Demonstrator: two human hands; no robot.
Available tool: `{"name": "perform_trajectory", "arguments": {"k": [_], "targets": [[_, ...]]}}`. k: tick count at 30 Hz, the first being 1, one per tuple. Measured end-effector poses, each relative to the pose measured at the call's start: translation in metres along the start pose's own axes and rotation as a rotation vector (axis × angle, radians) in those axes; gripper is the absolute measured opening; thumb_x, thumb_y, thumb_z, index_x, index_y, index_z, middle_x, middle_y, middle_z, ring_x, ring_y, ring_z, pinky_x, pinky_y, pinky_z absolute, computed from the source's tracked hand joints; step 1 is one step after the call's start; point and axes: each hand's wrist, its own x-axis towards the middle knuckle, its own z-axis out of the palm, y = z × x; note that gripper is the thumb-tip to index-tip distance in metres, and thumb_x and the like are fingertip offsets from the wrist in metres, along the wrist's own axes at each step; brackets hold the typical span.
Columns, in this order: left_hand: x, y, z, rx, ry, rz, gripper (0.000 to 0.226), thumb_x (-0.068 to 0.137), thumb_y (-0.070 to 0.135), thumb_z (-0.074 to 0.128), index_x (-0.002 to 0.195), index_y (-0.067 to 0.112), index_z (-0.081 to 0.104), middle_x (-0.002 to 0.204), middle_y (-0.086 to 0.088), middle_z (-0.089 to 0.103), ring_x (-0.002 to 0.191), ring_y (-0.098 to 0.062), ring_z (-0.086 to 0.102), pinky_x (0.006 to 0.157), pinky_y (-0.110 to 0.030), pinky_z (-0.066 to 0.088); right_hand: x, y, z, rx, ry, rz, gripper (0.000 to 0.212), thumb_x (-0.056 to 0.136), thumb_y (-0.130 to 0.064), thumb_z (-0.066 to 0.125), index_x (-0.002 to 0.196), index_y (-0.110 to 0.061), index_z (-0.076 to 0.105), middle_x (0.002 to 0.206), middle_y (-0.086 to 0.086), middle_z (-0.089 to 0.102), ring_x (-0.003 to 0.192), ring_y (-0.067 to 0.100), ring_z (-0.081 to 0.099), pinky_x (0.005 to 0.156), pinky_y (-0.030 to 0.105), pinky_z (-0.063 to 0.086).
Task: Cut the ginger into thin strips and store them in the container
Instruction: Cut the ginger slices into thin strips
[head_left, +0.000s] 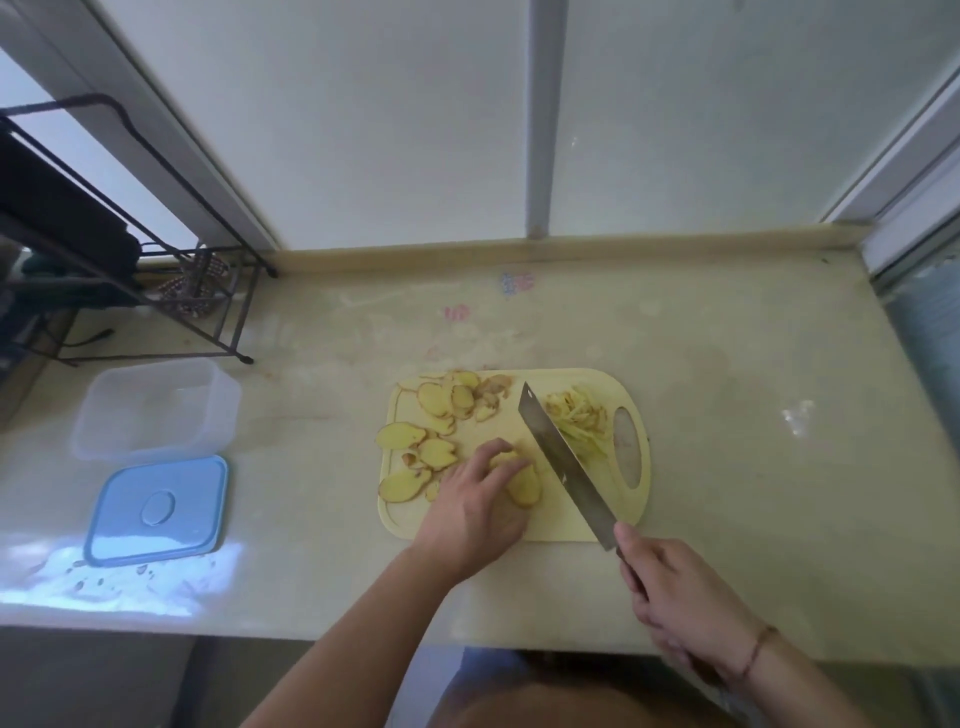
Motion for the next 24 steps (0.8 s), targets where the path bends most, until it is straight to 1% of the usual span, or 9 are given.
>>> {"name": "perform_trajectory", "arguments": {"k": [2, 5, 9, 13, 16, 17, 19, 20, 24], "targets": [[0.000, 0.004, 0.001, -0.023, 0.029, -0.068, 0.058, 0.079, 0.041, 0.065, 0.133, 0.021, 0.056, 0.140, -0.005, 0.047, 0.109, -0.028, 0.061, 0.093, -0.039, 0.050, 0.004, 0.002, -0.006, -0.028, -0.029, -0.008, 0.055, 0.091, -0.064, 0.035, 0.068, -0.014, 0.038, 0.045, 0.001, 0.032, 0.034, 0.017, 0.029, 0.037, 0.021, 0.025], [0.001, 0.013, 0.008, -0.029, 0.083, -0.078, 0.047, 0.076, 0.033, 0.072, 0.119, 0.014, 0.067, 0.131, -0.009, 0.057, 0.105, -0.030, 0.065, 0.089, -0.038, 0.055, 0.009, 0.007, -0.009, -0.096, -0.057, -0.038, 0.055, 0.093, -0.064, 0.034, 0.070, -0.015, 0.039, 0.044, -0.003, 0.035, 0.032, 0.017, 0.032, 0.036, 0.021, 0.027], [-0.001, 0.017, 0.019, -0.018, 0.162, -0.096, 0.042, 0.072, 0.017, 0.086, 0.110, 0.010, 0.072, 0.125, -0.010, 0.061, 0.107, -0.023, 0.063, 0.089, -0.026, 0.052, 0.014, 0.016, -0.007, -0.107, -0.059, -0.062, 0.053, 0.095, -0.061, 0.035, 0.069, -0.015, 0.040, 0.041, -0.005, 0.038, 0.031, 0.014, 0.033, 0.036, 0.022, 0.028], [-0.001, 0.017, 0.028, 0.021, 0.258, -0.052, 0.033, 0.081, 0.027, 0.075, 0.110, 0.009, 0.072, 0.121, -0.009, 0.064, 0.105, -0.023, 0.065, 0.086, -0.031, 0.056, 0.016, 0.014, 0.000, -0.214, 0.019, -0.159, 0.060, 0.085, -0.070, 0.031, 0.062, -0.016, 0.041, 0.039, -0.005, 0.041, 0.032, 0.004, 0.036, 0.040, 0.017, 0.028], [-0.001, 0.014, 0.033, 0.091, 0.280, 0.010, 0.032, 0.087, 0.031, 0.066, 0.110, 0.010, 0.074, 0.120, -0.009, 0.067, 0.099, -0.028, 0.065, 0.084, -0.038, 0.057, 0.018, 0.012, 0.012, -0.305, 0.039, -0.190, 0.058, 0.096, -0.058, 0.035, 0.058, -0.016, 0.043, 0.045, -0.003, 0.047, 0.043, 0.002, 0.041, 0.054, 0.028, 0.037], [-0.001, 0.012, 0.033, 0.128, 0.283, 0.029, 0.031, 0.088, 0.031, 0.066, 0.111, 0.012, 0.075, 0.120, -0.008, 0.068, 0.100, -0.028, 0.063, 0.086, -0.040, 0.054, 0.020, 0.012, 0.015, -0.311, 0.017, -0.184, 0.058, 0.094, -0.061, 0.033, 0.059, -0.015, 0.044, 0.046, -0.003, 0.048, 0.044, 0.002, 0.043, 0.054, 0.025, 0.037], [-0.003, 0.010, 0.035, 0.218, 0.306, 0.054, 0.031, 0.090, 0.035, 0.065, 0.110, 0.014, 0.075, 0.119, -0.005, 0.068, 0.108, -0.030, 0.058, 0.091, -0.042, 0.048, 0.023, 0.011, 0.011, -0.273, -0.035, -0.153, 0.065, 0.081, -0.073, 0.026, 0.061, -0.014, 0.044, 0.042, -0.004, 0.046, 0.036, 0.004, 0.043, 0.042, 0.016, 0.033], [-0.003, 0.011, 0.035, 0.239, 0.307, 0.070, 0.032, 0.091, 0.036, 0.065, 0.110, 0.012, 0.075, 0.120, -0.006, 0.068, 0.111, -0.031, 0.056, 0.093, -0.043, 0.046, 0.025, 0.009, 0.006, -0.263, -0.053, -0.131, 0.066, 0.075, -0.076, 0.024, 0.062, -0.014, 0.042, 0.040, -0.005, 0.042, 0.032, 0.005, 0.040, 0.037, 0.016, 0.031], [-0.002, 0.011, 0.035, 0.204, 0.279, 0.133, 0.030, 0.093, 0.024, 0.072, 0.112, 0.000, 0.072, 0.120, -0.014, 0.067, 0.108, -0.036, 0.063, 0.091, -0.048, 0.052, 0.037, 0.004, -0.009, -0.302, -0.092, -0.113, 0.072, 0.073, -0.084, 0.021, 0.064, -0.015, 0.039, 0.040, -0.006, 0.033, 0.032, 0.007, 0.031, 0.035, 0.015, 0.026]]}}
